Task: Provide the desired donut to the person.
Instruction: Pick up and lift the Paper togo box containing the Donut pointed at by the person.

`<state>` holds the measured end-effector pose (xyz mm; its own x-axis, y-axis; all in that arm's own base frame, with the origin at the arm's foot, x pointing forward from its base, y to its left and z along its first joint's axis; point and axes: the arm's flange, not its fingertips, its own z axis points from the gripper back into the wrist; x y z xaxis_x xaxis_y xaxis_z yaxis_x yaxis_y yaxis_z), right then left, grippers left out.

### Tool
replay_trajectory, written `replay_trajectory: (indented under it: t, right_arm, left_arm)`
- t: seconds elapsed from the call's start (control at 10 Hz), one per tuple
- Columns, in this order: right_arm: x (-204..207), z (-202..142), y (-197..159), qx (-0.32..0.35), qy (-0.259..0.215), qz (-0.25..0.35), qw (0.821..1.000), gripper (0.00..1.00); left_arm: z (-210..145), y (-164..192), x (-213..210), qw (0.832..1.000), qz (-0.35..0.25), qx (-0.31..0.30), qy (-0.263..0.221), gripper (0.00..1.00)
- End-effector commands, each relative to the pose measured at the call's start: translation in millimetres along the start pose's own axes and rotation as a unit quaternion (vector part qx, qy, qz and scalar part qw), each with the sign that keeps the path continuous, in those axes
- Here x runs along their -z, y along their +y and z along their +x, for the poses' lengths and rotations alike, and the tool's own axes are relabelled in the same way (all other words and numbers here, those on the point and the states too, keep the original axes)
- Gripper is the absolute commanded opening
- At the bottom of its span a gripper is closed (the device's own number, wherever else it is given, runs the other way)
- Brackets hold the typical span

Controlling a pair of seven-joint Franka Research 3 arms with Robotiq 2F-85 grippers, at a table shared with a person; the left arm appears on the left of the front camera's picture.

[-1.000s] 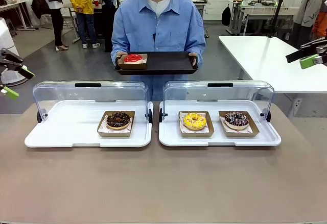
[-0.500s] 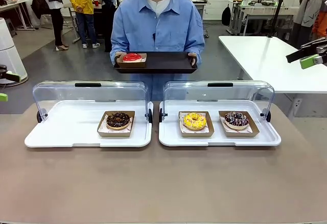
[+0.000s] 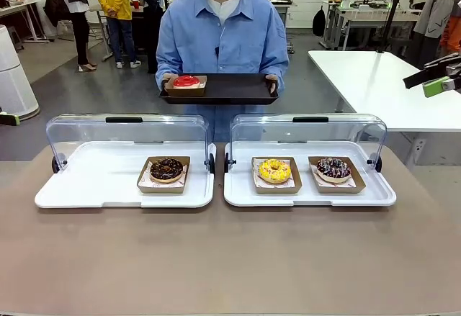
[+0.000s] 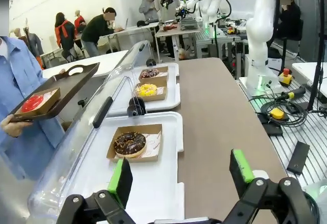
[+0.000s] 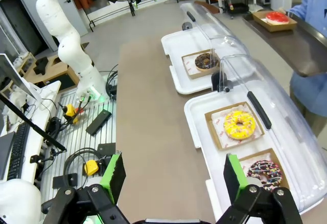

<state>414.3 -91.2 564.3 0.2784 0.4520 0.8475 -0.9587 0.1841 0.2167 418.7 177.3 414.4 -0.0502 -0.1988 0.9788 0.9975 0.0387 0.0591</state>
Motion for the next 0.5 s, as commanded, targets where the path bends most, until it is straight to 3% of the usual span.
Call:
replay_trajectory:
  t: [0.0,0.1,0.4]
  right_arm:
    - [1,1,0,-0.002,-0.003,0.002,1.000,1.00]
    - [1,1,0,-0.002,-0.003,0.002,1.000,1.00]
    - [1,1,0,-0.002,-0.003,0.002,1.000,1.00]
  left_arm:
    - [0,-2,12,0.993,-0.103,0.040,0.037,1.00]
    - [0,0,0,1.000,0.000,0.000,0.000,1.00]
    - [0,0,0,1.000,0.000,0.000,0.000,1.00]
